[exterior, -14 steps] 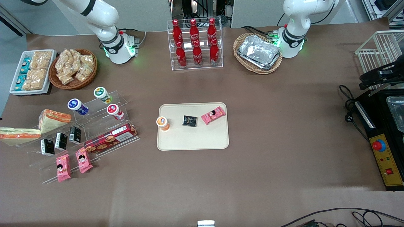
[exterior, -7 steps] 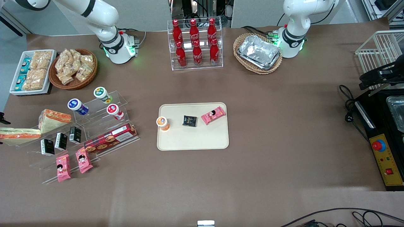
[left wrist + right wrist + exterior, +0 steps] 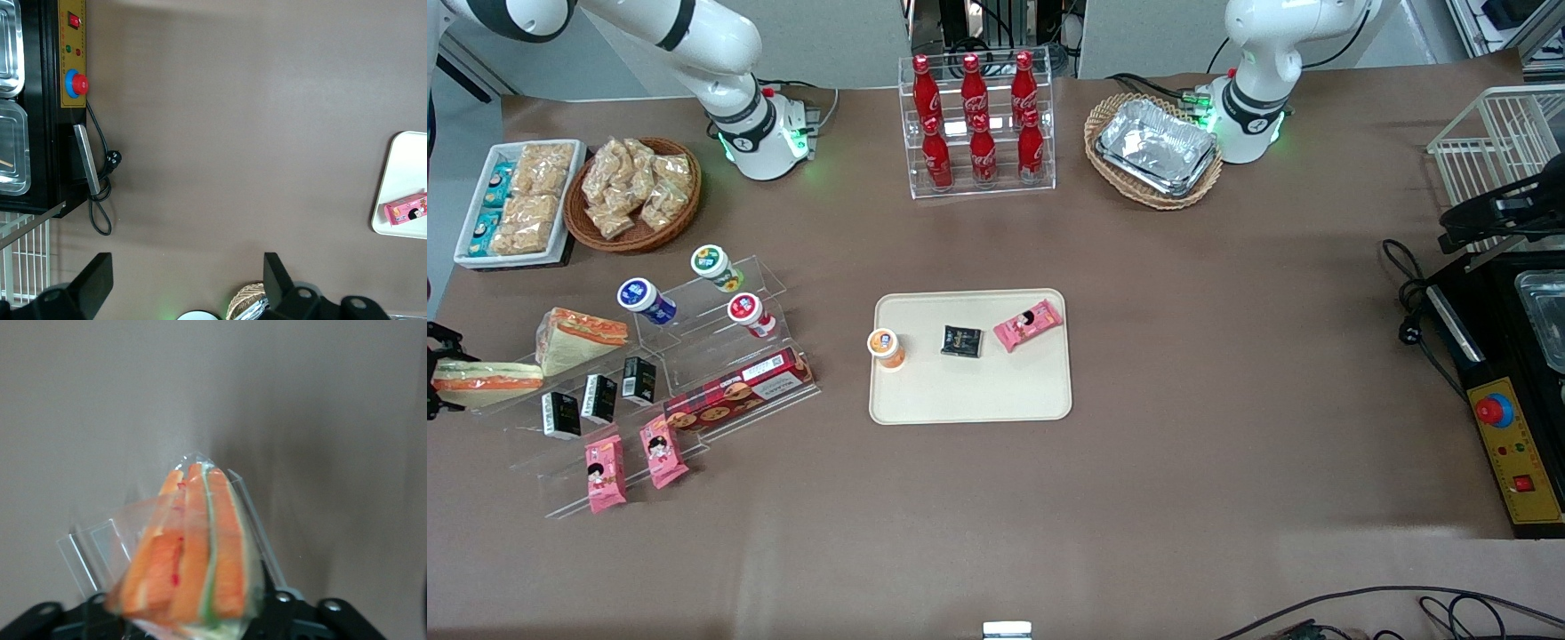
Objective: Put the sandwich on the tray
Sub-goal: 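Close the right gripper on the sandwich and lift it from the rack, then carry the held sandwich over to the cream tray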
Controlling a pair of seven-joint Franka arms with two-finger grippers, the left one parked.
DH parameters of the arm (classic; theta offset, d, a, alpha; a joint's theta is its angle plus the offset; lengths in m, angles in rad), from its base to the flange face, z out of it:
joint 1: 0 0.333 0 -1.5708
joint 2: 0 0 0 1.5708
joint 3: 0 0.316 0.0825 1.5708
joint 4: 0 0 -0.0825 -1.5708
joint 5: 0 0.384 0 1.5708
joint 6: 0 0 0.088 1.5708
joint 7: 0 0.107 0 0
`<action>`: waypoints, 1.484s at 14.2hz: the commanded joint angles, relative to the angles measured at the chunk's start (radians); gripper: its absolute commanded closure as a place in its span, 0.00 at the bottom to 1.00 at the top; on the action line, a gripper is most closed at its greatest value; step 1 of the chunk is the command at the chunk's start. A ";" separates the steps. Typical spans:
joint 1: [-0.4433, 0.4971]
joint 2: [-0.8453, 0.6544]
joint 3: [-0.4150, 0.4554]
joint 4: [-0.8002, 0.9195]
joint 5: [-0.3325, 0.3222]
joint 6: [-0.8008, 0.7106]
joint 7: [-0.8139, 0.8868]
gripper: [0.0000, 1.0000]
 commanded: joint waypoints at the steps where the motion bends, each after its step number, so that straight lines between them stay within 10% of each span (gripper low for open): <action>1: 0.006 0.004 -0.003 0.001 0.006 0.004 -0.058 0.90; 12: 0.052 -0.251 0.006 0.067 -0.011 -0.316 -0.060 1.00; 21: 0.449 -0.300 0.011 0.145 -0.038 -0.508 0.496 1.00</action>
